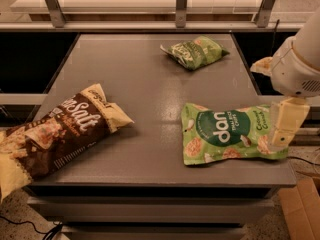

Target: Move green rice chip bag near brown chip bag

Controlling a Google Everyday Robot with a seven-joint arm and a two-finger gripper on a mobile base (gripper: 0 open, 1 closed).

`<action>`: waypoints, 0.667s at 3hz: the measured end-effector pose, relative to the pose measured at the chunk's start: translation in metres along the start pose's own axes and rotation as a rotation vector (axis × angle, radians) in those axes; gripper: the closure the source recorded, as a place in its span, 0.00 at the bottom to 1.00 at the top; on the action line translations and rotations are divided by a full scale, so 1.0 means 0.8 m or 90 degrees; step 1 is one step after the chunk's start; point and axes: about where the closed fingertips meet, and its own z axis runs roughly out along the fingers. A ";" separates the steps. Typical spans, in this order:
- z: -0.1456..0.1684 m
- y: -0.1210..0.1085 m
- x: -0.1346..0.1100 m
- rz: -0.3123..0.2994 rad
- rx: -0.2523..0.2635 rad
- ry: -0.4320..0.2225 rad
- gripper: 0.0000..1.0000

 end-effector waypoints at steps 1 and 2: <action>0.038 0.004 0.000 -0.048 -0.025 -0.006 0.00; 0.067 0.008 -0.001 -0.077 -0.046 -0.012 0.00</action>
Offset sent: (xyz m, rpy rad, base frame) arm 0.0073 0.0138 -0.0810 -0.0037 0.0849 0.1938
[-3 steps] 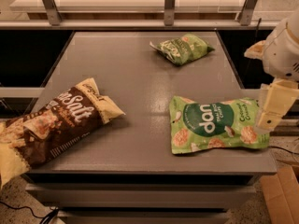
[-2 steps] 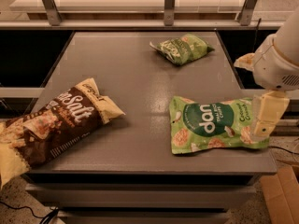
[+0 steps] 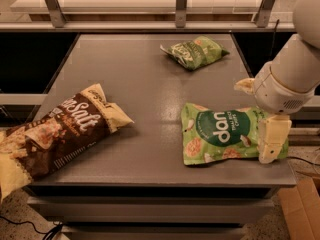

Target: Move green rice chip bag near brown chip bag

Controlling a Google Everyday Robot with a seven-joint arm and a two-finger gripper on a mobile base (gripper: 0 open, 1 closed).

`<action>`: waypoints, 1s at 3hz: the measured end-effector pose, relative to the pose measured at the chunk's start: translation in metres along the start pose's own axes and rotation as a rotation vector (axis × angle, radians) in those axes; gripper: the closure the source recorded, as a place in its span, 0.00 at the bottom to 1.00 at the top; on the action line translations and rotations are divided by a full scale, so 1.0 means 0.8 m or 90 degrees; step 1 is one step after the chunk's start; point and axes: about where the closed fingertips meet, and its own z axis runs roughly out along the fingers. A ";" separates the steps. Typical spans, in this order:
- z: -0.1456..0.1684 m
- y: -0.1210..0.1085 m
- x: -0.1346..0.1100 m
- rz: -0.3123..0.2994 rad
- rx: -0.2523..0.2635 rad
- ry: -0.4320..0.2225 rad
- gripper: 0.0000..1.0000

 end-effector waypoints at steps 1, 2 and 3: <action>0.017 0.001 -0.002 -0.016 -0.011 -0.005 0.18; 0.026 0.001 -0.007 -0.019 -0.025 -0.023 0.42; 0.021 -0.006 -0.017 -0.028 -0.030 -0.024 0.65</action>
Offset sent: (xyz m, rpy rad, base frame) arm 0.0039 0.0138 -0.0271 0.0655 0.0631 0.0522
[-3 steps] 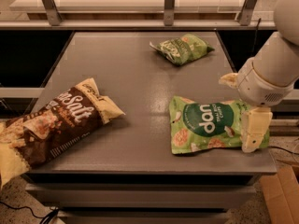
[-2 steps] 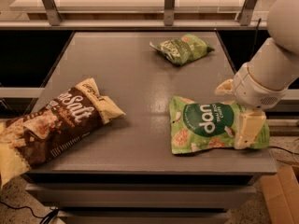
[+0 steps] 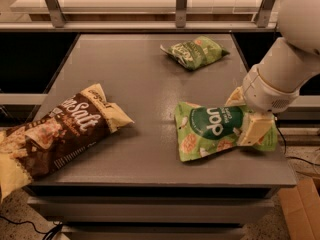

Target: Move green rice chip bag near brown chip bag

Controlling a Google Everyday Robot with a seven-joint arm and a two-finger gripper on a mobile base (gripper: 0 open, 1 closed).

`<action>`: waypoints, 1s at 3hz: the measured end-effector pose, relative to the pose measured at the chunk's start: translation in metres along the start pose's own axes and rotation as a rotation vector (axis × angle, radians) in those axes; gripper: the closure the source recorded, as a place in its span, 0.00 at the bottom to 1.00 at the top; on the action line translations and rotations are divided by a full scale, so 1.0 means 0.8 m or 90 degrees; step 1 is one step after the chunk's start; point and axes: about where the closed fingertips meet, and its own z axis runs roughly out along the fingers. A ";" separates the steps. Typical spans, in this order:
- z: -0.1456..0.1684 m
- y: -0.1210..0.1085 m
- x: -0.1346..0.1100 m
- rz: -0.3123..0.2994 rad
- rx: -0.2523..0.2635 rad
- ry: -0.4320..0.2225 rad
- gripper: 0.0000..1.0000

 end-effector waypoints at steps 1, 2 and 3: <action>-0.019 -0.010 -0.018 -0.019 0.002 -0.006 0.88; -0.042 -0.021 -0.035 -0.040 0.012 -0.011 1.00; -0.061 -0.037 -0.050 -0.055 0.028 -0.019 1.00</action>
Offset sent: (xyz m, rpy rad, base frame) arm 0.0168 0.0342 0.0656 0.0195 -0.0476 0.0962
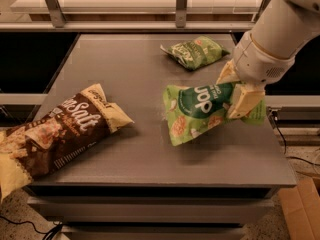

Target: Move green rice chip bag near brown chip bag

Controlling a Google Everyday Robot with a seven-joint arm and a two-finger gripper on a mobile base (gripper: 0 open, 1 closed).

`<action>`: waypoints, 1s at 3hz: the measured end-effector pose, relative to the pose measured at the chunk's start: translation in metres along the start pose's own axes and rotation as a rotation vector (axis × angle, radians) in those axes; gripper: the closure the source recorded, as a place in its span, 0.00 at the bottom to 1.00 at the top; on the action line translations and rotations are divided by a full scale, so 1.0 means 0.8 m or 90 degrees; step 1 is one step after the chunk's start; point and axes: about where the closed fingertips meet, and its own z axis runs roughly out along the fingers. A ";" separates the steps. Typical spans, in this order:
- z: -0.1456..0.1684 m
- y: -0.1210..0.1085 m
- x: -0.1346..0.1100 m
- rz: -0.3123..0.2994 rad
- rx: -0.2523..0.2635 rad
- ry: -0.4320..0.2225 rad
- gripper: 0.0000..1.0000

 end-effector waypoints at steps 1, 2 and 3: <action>-0.013 -0.028 -0.025 -0.027 0.016 -0.020 1.00; -0.013 -0.028 -0.025 -0.027 0.016 -0.020 1.00; -0.010 -0.037 -0.034 -0.039 0.022 -0.026 1.00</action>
Offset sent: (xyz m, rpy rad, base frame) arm 0.0113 0.0150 0.0120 0.0221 -0.0160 0.0316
